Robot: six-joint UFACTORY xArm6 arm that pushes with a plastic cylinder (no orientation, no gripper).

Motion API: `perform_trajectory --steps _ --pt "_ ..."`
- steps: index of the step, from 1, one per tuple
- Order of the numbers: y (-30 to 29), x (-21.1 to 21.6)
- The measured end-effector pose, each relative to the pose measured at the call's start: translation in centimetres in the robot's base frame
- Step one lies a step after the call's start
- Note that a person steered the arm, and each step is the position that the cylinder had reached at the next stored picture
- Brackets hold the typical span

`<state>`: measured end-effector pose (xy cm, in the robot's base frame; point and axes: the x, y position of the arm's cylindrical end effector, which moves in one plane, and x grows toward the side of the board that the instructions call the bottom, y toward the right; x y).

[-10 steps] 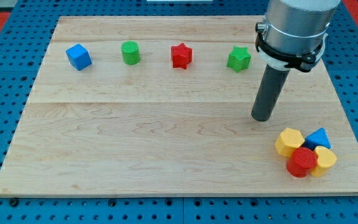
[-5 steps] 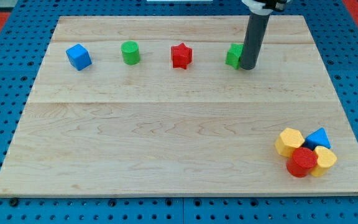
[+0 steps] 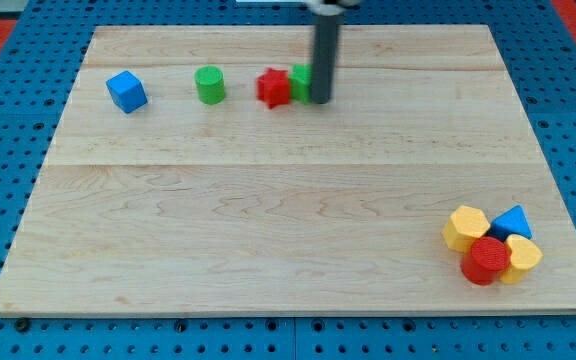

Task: Push the green star along with red star towards center left

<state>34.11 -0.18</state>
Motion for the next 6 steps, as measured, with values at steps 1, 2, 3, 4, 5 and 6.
perform_trajectory --steps 1,2,3,4,5,6 --pt "-1.8 0.2" --pt "3.7 -0.5" --pt "6.3 -3.8" --pt "1.6 -5.3" --pt "-4.7 -2.9" --pt "-6.8 -0.7"
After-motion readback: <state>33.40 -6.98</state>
